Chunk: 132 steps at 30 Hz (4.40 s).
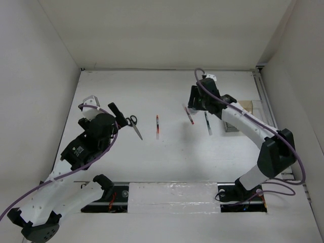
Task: Sort the stationery into containers
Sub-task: Pick up the stationery from the center of the board, then place the stationery in the storage box, then pick up the pen from the center of the board.
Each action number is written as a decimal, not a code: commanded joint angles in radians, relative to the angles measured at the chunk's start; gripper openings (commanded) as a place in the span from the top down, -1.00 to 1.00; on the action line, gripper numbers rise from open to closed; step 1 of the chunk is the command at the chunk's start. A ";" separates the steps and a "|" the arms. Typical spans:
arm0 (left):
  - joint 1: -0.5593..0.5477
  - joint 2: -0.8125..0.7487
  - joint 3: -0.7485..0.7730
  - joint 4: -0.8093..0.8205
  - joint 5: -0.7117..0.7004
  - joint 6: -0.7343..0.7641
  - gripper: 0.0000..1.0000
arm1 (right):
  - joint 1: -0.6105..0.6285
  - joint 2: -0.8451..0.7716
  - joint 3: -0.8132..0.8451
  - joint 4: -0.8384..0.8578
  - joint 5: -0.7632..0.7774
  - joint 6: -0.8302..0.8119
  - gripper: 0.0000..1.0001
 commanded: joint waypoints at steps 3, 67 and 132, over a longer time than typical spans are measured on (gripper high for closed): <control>0.003 -0.007 -0.005 0.026 -0.002 0.012 -1.00 | -0.204 -0.042 0.059 -0.056 0.061 -0.011 1.00; 0.003 0.012 -0.014 0.046 0.044 0.030 -1.00 | -0.581 -0.004 0.056 0.002 0.119 0.069 -1.00; 0.003 0.108 0.017 -0.016 0.010 -0.010 -1.00 | -0.522 -0.047 0.011 -0.028 -0.375 -0.069 1.00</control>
